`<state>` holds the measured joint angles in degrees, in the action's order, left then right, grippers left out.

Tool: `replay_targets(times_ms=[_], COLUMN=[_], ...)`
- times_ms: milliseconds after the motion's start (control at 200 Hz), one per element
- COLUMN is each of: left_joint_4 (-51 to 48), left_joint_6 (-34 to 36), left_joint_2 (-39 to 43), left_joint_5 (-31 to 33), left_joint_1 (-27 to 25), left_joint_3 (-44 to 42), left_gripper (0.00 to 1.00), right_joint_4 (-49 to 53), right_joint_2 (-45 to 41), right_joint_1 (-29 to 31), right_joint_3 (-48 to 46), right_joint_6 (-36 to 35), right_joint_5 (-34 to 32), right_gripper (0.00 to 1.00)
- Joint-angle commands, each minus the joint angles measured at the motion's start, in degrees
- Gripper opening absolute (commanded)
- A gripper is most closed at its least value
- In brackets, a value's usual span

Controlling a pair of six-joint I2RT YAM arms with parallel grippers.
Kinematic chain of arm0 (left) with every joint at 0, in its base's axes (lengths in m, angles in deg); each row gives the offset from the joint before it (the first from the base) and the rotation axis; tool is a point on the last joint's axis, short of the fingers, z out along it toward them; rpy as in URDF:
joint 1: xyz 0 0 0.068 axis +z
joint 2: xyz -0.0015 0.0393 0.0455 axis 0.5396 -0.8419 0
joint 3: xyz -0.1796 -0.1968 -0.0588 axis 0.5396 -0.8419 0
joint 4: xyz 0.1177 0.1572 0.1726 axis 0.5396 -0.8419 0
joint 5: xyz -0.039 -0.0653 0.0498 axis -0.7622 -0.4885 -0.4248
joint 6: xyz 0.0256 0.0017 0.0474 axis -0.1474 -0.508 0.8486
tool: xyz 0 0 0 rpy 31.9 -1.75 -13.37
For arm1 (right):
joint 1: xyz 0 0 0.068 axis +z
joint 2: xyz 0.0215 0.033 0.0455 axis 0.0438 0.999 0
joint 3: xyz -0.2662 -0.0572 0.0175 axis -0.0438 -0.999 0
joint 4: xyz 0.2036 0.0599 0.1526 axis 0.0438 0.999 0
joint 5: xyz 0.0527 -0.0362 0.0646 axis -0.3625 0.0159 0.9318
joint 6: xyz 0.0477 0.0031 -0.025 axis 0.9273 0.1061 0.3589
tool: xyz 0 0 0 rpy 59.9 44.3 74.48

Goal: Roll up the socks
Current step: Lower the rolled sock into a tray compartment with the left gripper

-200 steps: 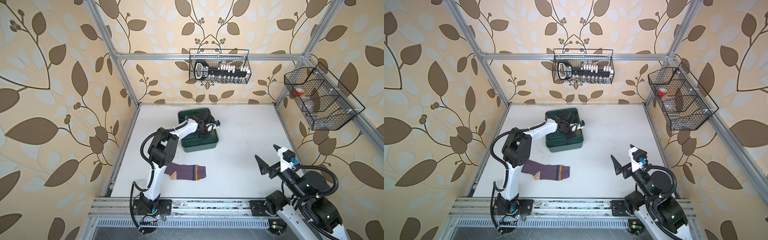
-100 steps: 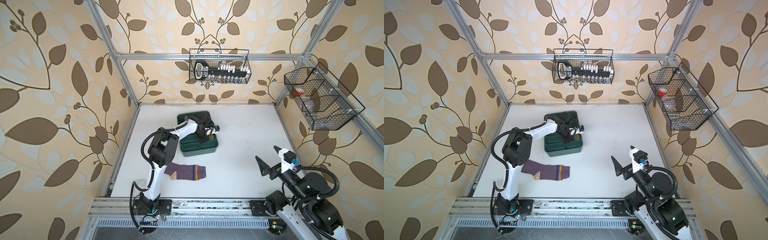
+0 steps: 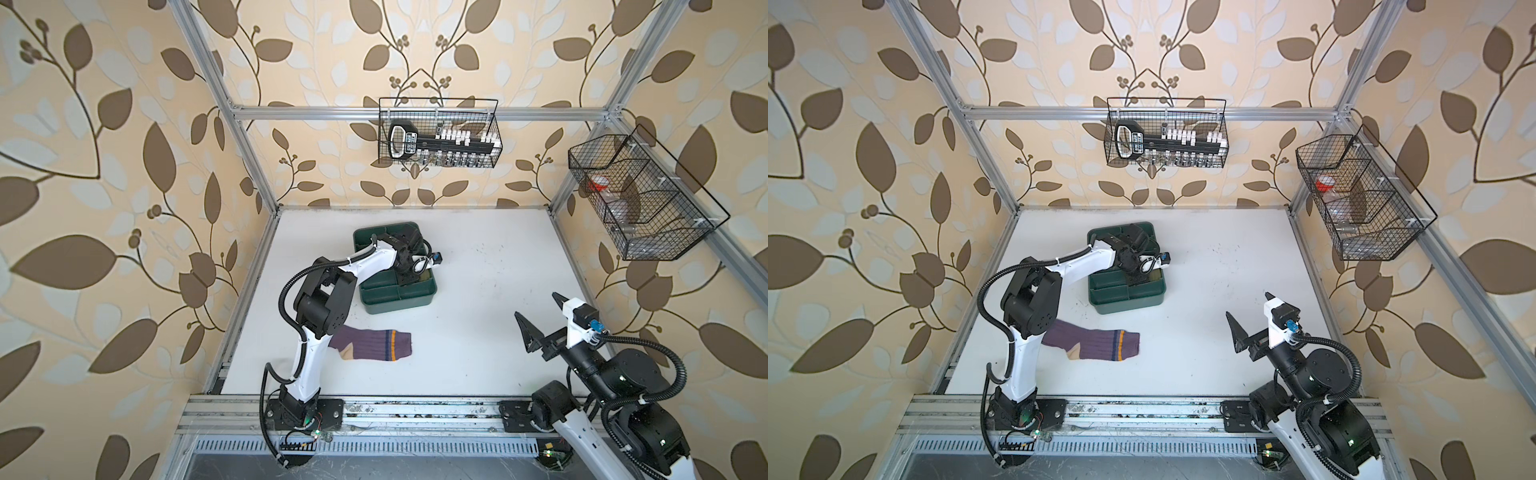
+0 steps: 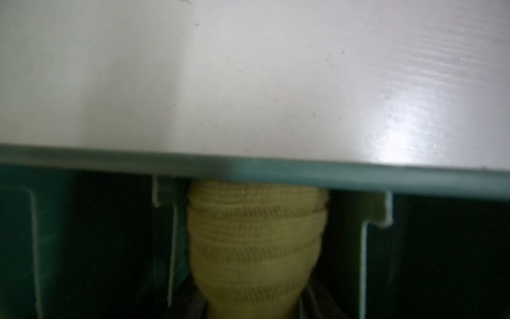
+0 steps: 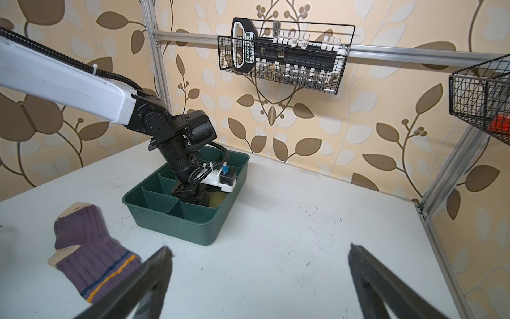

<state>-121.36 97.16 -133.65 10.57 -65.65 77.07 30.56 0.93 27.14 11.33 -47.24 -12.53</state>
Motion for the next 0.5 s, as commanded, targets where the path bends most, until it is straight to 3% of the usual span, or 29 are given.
replay_targets(times_ms=[0,495], left_joint_4=[-6.04,-9.41], left_joint_6=[1.51,4.89], left_joint_2=[-0.43,4.47], left_joint_5=[0.61,1.44], left_joint_1=[-1.55,-1.72], left_joint_3=[-0.48,-0.99], left_gripper=[0.47,0.58], right_joint_4=[-0.44,-1.55], right_joint_2=[-0.82,-0.08], right_joint_1=[-0.20,-0.20], right_joint_3=[1.22,1.02], right_joint_6=[-0.73,-1.63], right_joint_5=[0.25,1.08], right_gripper=[1.00,1.00])
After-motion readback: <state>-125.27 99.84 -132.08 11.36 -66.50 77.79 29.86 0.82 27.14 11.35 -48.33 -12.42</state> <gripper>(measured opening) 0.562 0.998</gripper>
